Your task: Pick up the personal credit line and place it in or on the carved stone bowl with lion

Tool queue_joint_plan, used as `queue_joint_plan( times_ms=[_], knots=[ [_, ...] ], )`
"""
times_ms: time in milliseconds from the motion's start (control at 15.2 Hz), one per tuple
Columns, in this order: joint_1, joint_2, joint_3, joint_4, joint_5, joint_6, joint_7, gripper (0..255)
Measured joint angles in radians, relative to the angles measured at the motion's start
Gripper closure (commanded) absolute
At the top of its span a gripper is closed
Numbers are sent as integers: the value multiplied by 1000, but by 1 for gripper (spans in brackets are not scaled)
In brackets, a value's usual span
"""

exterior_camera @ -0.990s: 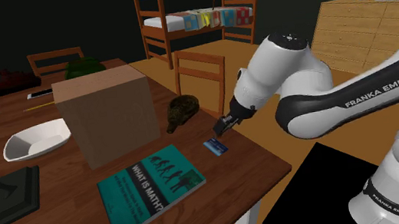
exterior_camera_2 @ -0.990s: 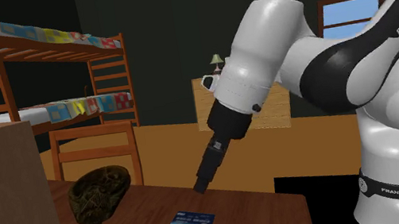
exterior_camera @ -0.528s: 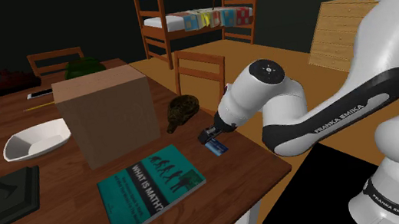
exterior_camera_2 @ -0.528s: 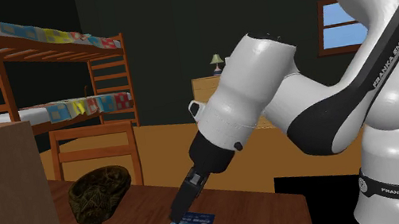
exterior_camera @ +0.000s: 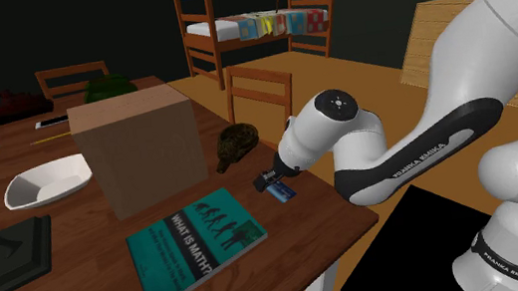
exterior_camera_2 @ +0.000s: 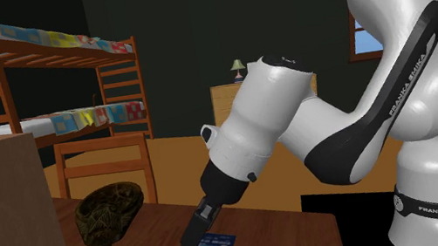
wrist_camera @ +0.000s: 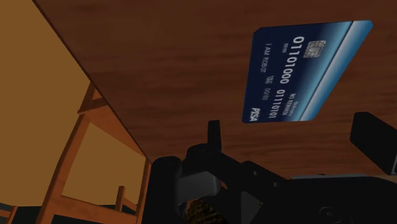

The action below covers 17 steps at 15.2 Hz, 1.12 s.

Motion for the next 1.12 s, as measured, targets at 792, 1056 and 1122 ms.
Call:
queue_joint_plan(
  times_ms=[792,1056,1122],
  knots=[
    [-3,0,3,0,0,1,1,255],
    [53,1,-54,2,9,-19,-15,255],
    [81,0,-80,5,15,-31,-21,255]
  ],
)
